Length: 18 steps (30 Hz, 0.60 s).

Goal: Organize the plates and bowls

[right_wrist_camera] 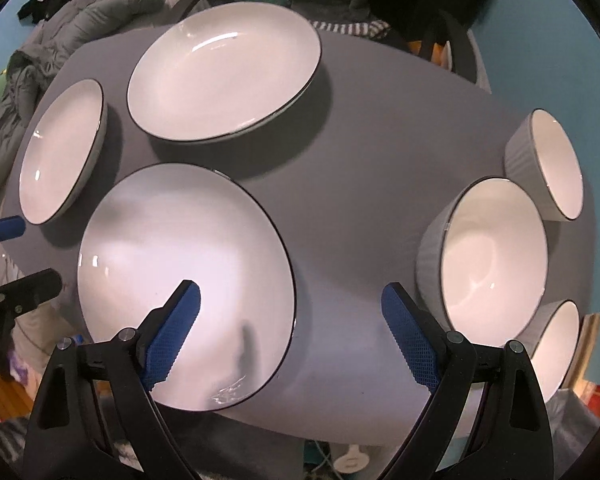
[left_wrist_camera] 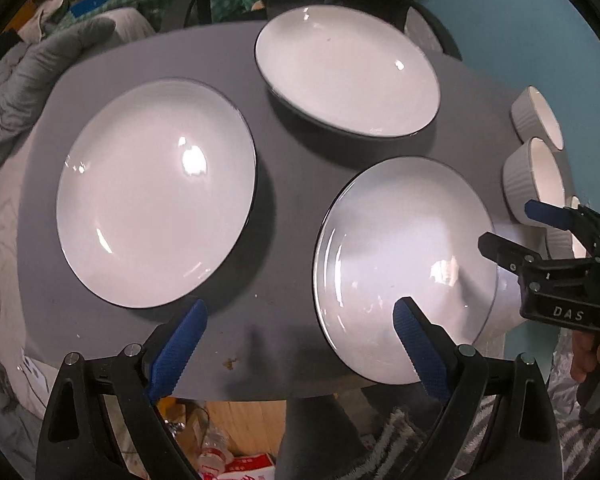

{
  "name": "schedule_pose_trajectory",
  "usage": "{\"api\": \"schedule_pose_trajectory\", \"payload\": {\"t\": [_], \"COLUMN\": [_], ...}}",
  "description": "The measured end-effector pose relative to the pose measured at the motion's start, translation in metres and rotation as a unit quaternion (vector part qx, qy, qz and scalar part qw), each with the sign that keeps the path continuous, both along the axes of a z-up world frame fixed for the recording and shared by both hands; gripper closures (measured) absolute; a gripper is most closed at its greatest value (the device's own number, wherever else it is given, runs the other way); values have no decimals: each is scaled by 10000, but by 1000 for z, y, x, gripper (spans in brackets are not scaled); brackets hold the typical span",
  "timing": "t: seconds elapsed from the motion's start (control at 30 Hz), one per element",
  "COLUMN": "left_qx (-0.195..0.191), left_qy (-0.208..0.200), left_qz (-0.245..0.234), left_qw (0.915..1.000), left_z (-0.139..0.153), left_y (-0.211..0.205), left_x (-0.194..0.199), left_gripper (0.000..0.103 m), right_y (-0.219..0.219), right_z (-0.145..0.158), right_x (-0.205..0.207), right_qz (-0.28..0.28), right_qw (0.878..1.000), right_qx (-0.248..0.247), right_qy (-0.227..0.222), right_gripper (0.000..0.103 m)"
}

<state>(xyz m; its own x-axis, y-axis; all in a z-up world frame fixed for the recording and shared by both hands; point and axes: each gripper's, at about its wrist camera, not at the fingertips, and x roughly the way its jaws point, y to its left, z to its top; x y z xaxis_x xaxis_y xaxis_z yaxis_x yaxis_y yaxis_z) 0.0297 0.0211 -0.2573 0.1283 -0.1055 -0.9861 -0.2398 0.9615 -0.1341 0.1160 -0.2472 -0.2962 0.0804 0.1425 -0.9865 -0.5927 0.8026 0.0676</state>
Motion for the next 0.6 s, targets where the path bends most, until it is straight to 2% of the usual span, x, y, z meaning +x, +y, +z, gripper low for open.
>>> {"api": "schedule_pose_trajectory", "payload": {"t": [0.07,0.27,0.4,0.47,0.53,0.6], "left_qx": [-63,-71,-104,-143,-221,-333], "left_qy": [90,267,373,445,489,506], "left_qz": [39,98,140,170,219,251], "left_qw": [9999,9996,9992,9988,9983,9979], "left_z": [-6,-19,-27,-31,-34,-35], "left_y": [1,-2,0,0,0,2], "left_x": [1,0,2,5,7,9], "left_gripper": [14,14,17,24,26,29], "right_y": [0,-3,-2,2,0,-2], "right_z": [-3,-16,-19,-26,-32,-33], "right_x": [1,3,5,4,5,2], "right_qz": [69,39,32,35,6,-66], "right_qw": [10000,9997,9993,9990,9984,9979], "right_qx": [-30,-25,49,76,56,52], "right_qy": [7,221,376,442,566,637], "right_gripper": [12,23,26,36,46,61]}}
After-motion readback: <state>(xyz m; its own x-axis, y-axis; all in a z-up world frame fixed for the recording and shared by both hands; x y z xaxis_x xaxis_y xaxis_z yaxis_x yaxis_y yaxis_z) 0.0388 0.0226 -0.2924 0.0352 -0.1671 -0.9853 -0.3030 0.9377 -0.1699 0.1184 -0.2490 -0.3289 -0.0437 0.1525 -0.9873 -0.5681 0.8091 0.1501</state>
